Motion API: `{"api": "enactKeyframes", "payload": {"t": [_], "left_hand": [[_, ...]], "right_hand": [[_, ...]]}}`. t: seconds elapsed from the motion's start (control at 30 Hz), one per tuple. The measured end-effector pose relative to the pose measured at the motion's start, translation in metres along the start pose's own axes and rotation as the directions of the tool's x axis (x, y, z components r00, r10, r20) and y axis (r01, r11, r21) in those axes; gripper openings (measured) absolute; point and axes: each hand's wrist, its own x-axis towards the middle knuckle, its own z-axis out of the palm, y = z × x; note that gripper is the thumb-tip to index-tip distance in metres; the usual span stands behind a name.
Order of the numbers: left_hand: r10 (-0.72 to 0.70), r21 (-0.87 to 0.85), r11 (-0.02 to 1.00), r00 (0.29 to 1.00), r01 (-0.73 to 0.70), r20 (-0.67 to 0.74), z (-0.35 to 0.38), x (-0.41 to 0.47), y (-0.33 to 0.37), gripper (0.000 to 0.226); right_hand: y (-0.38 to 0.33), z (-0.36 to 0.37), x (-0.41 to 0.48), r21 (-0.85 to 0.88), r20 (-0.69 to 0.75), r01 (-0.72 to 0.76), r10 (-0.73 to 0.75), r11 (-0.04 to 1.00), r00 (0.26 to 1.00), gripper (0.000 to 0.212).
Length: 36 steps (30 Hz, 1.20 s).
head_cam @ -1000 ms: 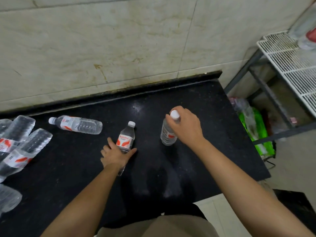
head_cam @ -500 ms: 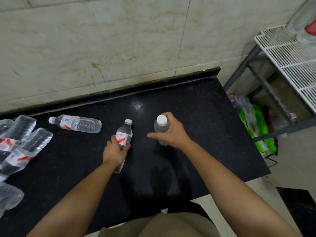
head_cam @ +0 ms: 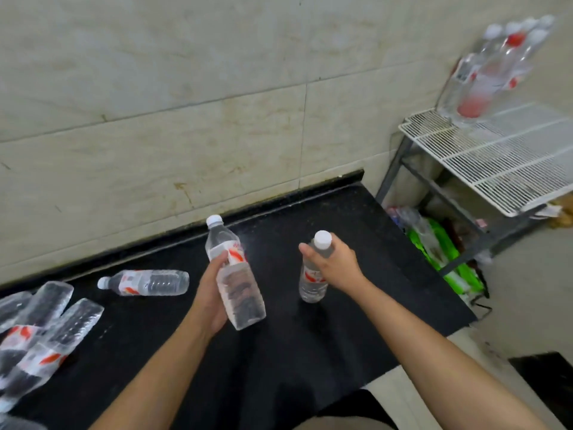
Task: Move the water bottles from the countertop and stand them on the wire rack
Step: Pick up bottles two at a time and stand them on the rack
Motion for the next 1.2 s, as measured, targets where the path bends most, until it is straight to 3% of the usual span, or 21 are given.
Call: {"api": "enactKeyframes", "payload": {"t": [0.13,0.23,0.27,0.33,0.4,0.5,0.6,0.67,0.73,0.87,0.97,1.2], "left_hand": [[-0.044,0.029,0.999,0.97,0.039,0.239,0.044,0.008,-0.008,0.062],[-0.058,0.229,0.973,0.948,-0.016,0.314,0.084,0.007,-0.025,0.094],[-0.039,0.272,0.961,0.949,-0.05,0.312,0.098,0.004,-0.032,0.094],[0.027,0.304,0.945,0.953,-0.123,0.302,0.127,-0.004,-0.049,0.07],[0.082,0.346,0.919,0.949,-0.189,0.303,0.155,-0.014,-0.063,0.043],[0.189,0.456,0.813,0.905,-0.362,0.382,0.196,-0.025,-0.083,0.033],[0.312,0.462,0.695,0.809,-0.552,0.497,0.24,-0.035,-0.112,0.023],[0.329,0.459,0.625,0.746,-0.632,0.579,0.271,-0.04,-0.14,0.022],[0.309,0.454,0.588,0.705,-0.669,0.639,0.304,-0.041,-0.176,0.03],[0.287,0.507,0.565,0.731,-0.651,0.619,0.379,-0.037,-0.252,0.048],[0.262,0.5,0.573,0.723,-0.65,0.639,0.437,-0.035,-0.298,0.044],[0.311,0.474,0.509,0.667,-0.719,0.677,0.546,-0.022,-0.336,0.063]], "right_hand": [[-0.01,-0.038,-0.025,0.116,-0.249,0.03,0.0,0.993,0.969,0.037],[-0.016,-0.071,-0.047,0.217,-0.389,0.098,-0.006,0.971,0.921,0.063],[-0.017,-0.084,-0.055,0.232,-0.419,0.132,-0.024,0.964,0.908,0.077],[-0.015,-0.111,-0.068,0.234,-0.477,0.197,-0.064,0.952,0.876,0.097],[-0.011,-0.14,-0.081,0.246,-0.528,0.242,-0.08,0.938,0.846,0.097],[0.004,-0.18,-0.094,0.245,-0.604,0.254,-0.058,0.936,0.795,0.102],[0.024,-0.218,-0.102,0.227,-0.626,0.291,-0.09,0.929,0.775,0.112],[0.038,-0.245,-0.108,0.257,-0.606,0.301,-0.089,0.918,0.79,0.106],[0.058,-0.275,-0.11,0.313,-0.589,0.307,-0.07,0.899,0.805,0.087],[0.105,-0.352,-0.107,0.405,-0.598,0.316,-0.013,0.858,0.801,0.065],[0.132,-0.419,-0.106,0.378,-0.584,0.302,-0.028,0.875,0.811,0.053],[0.155,-0.539,-0.071,0.368,-0.591,0.324,-0.049,0.872,0.805,0.038]]}}
